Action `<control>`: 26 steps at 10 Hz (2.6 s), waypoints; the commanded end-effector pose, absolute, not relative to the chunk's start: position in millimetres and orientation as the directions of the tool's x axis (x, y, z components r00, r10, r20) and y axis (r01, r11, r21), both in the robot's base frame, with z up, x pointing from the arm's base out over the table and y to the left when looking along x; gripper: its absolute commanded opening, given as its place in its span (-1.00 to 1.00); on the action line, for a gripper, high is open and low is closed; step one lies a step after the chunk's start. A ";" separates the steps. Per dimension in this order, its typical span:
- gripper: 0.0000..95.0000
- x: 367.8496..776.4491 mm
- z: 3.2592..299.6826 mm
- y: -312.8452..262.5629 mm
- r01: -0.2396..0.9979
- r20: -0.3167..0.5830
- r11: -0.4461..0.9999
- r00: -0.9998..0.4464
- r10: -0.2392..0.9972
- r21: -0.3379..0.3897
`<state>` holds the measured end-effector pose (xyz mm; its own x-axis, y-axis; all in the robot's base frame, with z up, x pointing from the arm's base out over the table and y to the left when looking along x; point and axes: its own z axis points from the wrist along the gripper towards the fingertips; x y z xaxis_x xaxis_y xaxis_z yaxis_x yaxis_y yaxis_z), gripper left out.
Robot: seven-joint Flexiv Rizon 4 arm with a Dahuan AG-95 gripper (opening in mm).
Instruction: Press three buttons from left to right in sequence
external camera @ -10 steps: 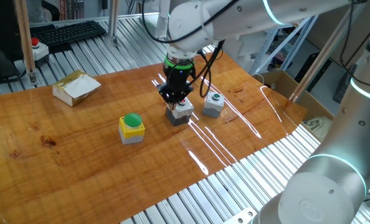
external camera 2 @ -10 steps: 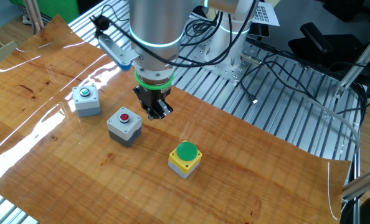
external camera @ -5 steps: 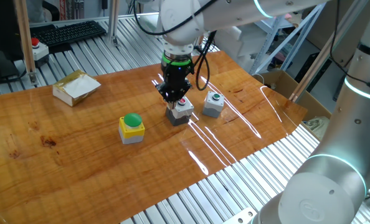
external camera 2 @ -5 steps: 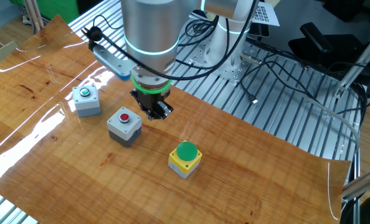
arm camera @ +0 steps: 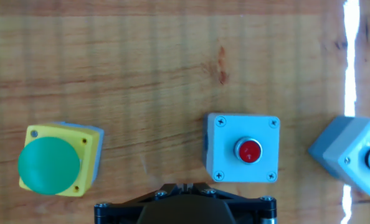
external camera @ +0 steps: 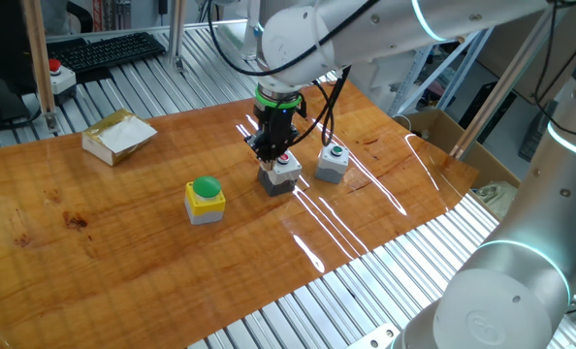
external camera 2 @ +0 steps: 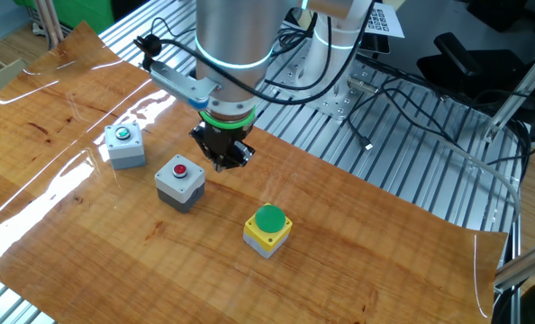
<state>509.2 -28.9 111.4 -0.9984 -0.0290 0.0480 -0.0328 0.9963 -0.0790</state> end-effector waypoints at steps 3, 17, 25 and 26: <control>-1.00 510.9 115.6 1.9 0.100 0.079 0.994 -0.992 0.103 -0.043; -1.00 516.9 98.4 96.3 0.220 0.070 0.976 -0.973 0.219 0.001; -1.00 519.7 90.5 104.8 0.237 0.060 0.972 -0.970 0.236 0.006; -1.00 520.5 88.8 105.8 0.240 0.057 0.971 -0.969 0.239 0.006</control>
<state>521.6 106.8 89.7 -0.9690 0.2403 0.0579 0.2410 0.9705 0.0053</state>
